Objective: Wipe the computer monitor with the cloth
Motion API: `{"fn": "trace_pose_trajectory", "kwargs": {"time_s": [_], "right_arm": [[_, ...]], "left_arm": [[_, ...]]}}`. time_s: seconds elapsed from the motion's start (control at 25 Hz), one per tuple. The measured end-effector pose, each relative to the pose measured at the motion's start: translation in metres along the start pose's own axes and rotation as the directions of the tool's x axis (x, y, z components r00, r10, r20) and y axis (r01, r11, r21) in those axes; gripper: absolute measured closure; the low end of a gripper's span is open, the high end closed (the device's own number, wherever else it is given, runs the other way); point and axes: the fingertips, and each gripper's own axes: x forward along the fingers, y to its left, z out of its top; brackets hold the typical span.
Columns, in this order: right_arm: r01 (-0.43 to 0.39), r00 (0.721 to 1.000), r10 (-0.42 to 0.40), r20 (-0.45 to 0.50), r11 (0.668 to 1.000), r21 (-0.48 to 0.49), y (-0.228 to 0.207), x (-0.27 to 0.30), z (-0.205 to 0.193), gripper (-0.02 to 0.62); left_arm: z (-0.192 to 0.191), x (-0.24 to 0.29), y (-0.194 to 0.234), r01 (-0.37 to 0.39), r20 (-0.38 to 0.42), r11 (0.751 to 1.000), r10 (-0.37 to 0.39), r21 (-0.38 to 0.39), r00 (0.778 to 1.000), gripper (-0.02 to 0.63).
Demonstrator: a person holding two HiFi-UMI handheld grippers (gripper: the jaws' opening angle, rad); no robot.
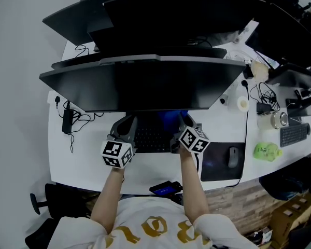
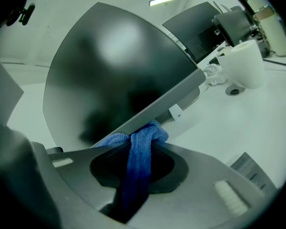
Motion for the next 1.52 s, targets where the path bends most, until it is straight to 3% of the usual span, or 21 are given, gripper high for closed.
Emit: {"fn": "trace_pose_trajectory", "kwargs": {"time_s": [1.52], "right_arm": [[-0.032,0.999,0.031,-0.039,0.999,-0.028,0.111,0.049,-0.077,0.491]], "left_arm": [[-0.013,-0.065,0.1,0.041,0.034,0.998,-0.039,-0.046,0.999,0.604]]}}
